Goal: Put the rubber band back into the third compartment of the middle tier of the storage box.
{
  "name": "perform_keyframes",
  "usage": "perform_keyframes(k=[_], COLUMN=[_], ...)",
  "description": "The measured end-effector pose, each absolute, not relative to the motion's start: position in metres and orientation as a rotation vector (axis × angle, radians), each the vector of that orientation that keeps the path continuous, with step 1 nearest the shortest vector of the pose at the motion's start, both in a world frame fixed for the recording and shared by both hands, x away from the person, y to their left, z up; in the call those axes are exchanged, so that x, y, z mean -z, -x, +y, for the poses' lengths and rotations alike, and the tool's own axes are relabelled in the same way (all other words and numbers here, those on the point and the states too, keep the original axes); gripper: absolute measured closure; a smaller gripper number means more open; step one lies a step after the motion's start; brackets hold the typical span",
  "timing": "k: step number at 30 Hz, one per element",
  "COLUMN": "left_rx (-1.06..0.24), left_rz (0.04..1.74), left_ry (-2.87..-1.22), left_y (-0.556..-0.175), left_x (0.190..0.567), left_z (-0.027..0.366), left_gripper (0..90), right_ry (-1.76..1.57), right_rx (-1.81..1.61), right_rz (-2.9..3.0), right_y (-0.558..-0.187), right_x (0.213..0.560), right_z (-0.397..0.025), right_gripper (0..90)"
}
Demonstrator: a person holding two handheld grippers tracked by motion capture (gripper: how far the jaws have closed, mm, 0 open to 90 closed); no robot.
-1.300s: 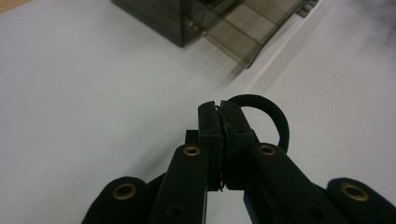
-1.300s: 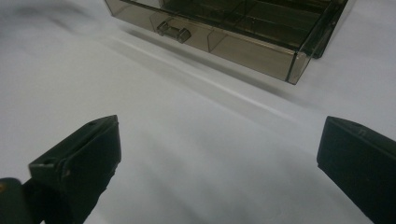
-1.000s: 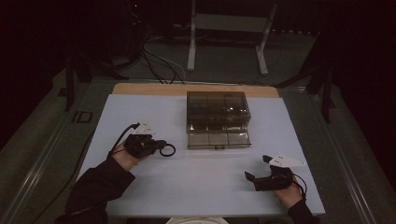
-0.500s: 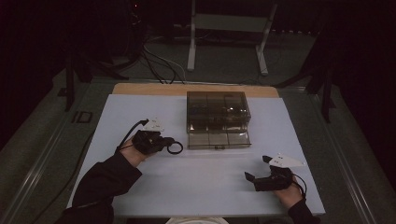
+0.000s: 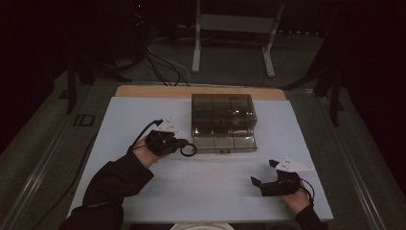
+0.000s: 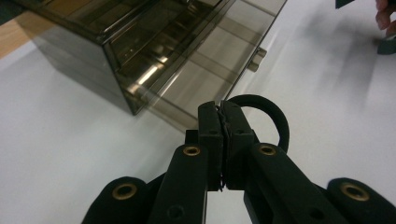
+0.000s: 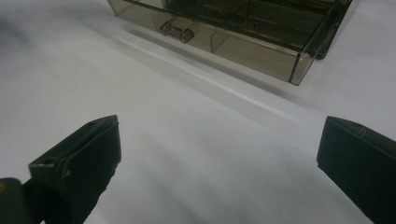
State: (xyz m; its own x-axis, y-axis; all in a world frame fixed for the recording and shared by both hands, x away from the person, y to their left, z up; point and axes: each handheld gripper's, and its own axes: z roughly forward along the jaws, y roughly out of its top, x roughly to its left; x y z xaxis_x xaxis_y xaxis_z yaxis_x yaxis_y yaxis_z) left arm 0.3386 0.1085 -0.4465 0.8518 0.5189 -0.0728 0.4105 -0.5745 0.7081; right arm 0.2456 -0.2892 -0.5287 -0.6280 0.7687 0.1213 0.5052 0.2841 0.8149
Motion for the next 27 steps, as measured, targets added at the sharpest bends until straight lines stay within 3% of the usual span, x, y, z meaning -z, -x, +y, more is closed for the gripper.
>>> perform_keyframes(k=[27], left_rx=[-0.140], left_rz=[0.599], left_ry=[-2.248], left_y=[-0.352], left_x=[0.451], left_z=[0.069], left_gripper=[90.0], right_ry=[-1.159], right_rx=[-1.273], right_rz=[2.265], right_y=[-0.245], right_x=[0.528], right_z=[-0.289], right_gripper=[0.0])
